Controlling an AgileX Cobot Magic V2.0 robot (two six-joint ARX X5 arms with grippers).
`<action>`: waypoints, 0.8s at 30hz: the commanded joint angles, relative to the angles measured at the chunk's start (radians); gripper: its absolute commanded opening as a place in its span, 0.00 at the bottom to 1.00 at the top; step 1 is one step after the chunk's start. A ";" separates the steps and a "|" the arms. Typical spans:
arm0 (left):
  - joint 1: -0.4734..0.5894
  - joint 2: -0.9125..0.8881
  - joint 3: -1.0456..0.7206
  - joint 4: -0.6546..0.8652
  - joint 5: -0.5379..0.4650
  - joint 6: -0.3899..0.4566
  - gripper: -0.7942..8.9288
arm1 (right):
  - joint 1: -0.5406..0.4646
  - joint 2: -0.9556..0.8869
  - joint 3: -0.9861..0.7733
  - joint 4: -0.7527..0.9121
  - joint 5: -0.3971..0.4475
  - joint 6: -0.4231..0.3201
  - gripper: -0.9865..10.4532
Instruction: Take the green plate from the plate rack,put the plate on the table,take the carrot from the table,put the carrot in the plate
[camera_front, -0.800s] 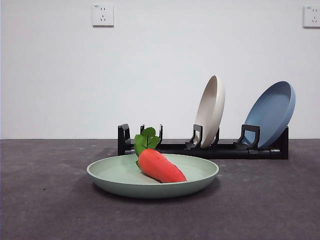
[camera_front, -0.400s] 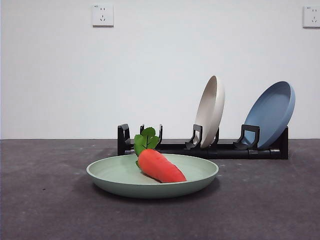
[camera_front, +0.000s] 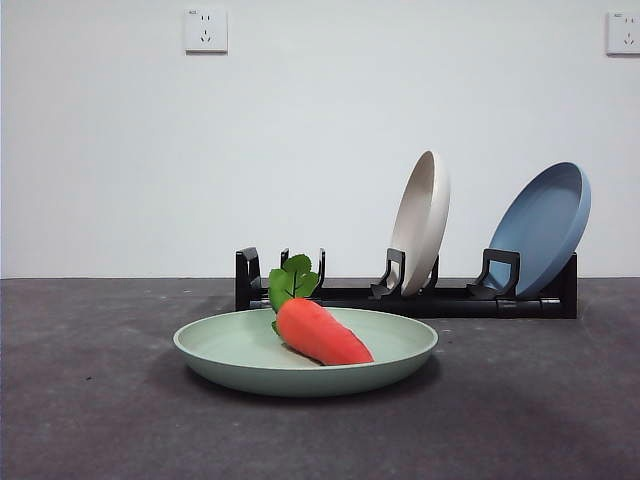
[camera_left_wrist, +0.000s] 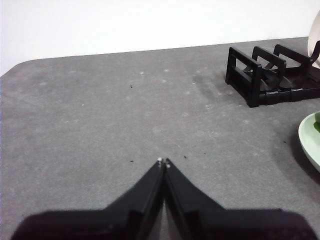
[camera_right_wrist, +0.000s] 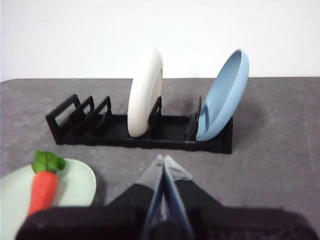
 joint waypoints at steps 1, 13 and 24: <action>0.003 -0.003 -0.014 0.005 0.009 -0.010 0.08 | -0.002 -0.042 -0.098 0.076 0.006 0.007 0.09; 0.003 -0.003 -0.014 0.005 0.009 -0.010 0.08 | -0.002 -0.132 -0.305 0.144 0.032 0.008 0.09; 0.003 -0.003 -0.014 0.005 0.009 -0.010 0.08 | -0.001 -0.132 -0.338 0.159 0.028 0.065 0.09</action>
